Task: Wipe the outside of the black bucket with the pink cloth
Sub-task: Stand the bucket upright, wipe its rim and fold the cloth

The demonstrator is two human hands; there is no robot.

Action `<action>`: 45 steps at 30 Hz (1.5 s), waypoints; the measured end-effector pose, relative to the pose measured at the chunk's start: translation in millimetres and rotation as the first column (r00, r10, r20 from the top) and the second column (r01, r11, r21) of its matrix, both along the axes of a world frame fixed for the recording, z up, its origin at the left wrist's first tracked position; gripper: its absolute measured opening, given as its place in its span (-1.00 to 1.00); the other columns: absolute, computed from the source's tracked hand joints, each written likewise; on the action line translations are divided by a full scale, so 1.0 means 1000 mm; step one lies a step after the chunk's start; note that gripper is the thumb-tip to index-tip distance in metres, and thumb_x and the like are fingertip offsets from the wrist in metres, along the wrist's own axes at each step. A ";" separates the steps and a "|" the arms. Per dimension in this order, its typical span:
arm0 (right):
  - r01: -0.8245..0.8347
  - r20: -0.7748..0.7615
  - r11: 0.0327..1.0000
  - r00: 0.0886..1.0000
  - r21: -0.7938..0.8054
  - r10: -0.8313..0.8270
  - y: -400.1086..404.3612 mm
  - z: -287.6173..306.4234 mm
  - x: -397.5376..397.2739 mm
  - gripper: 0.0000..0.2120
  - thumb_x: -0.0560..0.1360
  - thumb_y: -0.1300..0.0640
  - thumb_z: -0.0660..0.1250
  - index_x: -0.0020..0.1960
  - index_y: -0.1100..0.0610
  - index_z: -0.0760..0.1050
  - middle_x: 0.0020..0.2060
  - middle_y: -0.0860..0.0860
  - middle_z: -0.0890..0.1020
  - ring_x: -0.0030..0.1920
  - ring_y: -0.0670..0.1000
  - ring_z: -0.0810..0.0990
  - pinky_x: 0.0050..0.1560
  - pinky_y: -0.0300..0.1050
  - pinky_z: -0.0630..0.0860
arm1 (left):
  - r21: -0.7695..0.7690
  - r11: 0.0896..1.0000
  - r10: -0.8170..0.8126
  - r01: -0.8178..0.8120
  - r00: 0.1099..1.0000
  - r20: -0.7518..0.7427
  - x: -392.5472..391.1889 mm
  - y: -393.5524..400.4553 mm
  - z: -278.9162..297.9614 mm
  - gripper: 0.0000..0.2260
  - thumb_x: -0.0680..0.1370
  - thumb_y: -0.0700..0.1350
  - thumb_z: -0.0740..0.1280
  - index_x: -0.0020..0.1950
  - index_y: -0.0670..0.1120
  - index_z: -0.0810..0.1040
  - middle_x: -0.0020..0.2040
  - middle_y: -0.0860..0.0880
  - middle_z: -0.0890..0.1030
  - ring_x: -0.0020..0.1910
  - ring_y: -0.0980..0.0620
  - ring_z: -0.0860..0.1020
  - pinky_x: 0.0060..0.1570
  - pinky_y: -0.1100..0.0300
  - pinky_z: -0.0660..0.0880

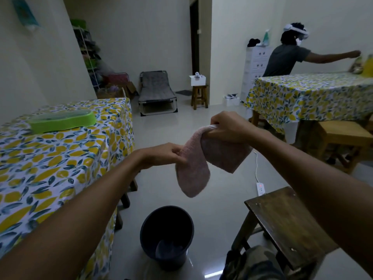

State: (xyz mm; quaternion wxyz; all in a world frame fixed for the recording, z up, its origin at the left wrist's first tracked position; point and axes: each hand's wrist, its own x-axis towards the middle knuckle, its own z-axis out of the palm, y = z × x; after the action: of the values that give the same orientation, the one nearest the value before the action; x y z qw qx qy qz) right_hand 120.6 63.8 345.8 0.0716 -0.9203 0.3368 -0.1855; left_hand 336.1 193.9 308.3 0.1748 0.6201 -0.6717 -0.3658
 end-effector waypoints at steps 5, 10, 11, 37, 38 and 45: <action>0.049 -0.038 0.997 0.998 -0.061 -0.051 -0.006 0.010 -0.016 -0.65 0.56 -0.15 0.41 -0.08 0.15 0.67 -0.22 0.10 0.68 -0.21 0.09 0.63 -0.10 0.10 0.61 | -0.218 0.968 0.110 -0.126 0.990 -0.084 0.005 -0.010 -0.008 -0.78 0.52 0.06 0.48 0.09 -0.03 0.68 0.03 -0.04 0.72 0.04 0.01 0.68 0.06 0.07 0.63; 0.073 -0.204 0.997 0.976 -0.017 -0.075 -0.010 0.015 -0.044 -0.61 0.43 -0.23 0.54 -0.04 0.10 0.66 -0.16 0.03 0.67 -0.15 0.06 0.61 -0.10 0.04 0.58 | -0.392 0.917 0.145 -0.077 0.978 0.148 0.011 -0.028 -0.001 -0.74 0.40 -0.01 0.59 0.01 0.06 0.59 -0.08 0.06 0.61 -0.12 0.07 0.58 -0.28 0.31 0.45; 0.078 -0.234 0.997 0.969 0.011 -0.073 -0.012 0.014 -0.052 -0.62 0.41 -0.23 0.56 -0.06 0.07 0.64 -0.18 0.00 0.64 -0.15 0.05 0.60 -0.16 -0.01 0.54 | -0.390 0.919 0.147 -0.060 0.969 0.198 0.008 -0.034 0.001 -0.71 0.39 -0.01 0.59 0.04 0.09 0.60 -0.06 0.09 0.60 -0.09 0.09 0.57 -0.27 0.27 0.43; 0.380 -0.340 0.652 0.920 0.656 -0.195 -0.039 -0.199 -0.286 -0.75 0.46 -0.14 0.53 -0.19 0.02 0.61 -0.29 -0.25 0.63 -0.29 -0.22 0.55 -0.31 -0.30 0.45 | 0.152 0.867 -0.499 0.475 0.816 0.291 -0.180 -0.234 -0.148 -0.86 0.49 -0.06 0.49 -0.08 0.21 0.65 -0.05 0.15 0.70 -0.01 0.07 0.65 -0.05 0.17 0.54; 0.427 -0.365 0.630 0.901 0.649 -0.234 -0.044 -0.220 -0.294 -0.72 0.46 -0.14 0.53 -0.16 0.06 0.62 -0.24 -0.17 0.65 -0.25 -0.16 0.56 -0.28 -0.22 0.44 | 0.129 0.869 -0.490 0.477 0.799 0.349 -0.195 -0.246 -0.164 -0.85 0.49 -0.06 0.47 -0.03 0.20 0.65 0.00 0.11 0.69 0.03 0.02 0.63 -0.04 0.16 0.52; 0.804 -0.360 0.537 0.594 0.254 -0.720 -0.051 -0.342 -0.311 -0.67 0.52 0.09 0.39 0.23 0.19 0.50 0.18 0.17 0.58 0.21 0.25 0.56 0.13 0.04 0.50 | -0.252 0.865 -0.216 0.433 0.776 0.593 -0.309 -0.250 -0.316 -0.50 0.59 0.13 0.28 0.51 0.03 0.32 0.51 -0.07 0.37 0.41 -0.14 0.44 0.30 -0.10 0.39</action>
State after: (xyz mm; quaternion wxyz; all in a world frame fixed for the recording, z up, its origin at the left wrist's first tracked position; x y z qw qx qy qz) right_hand -190.3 13.0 3.9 0.1287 -0.6588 0.7407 -0.0277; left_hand 27.6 -55.6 -7.8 0.0239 0.5251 -0.8484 -0.0634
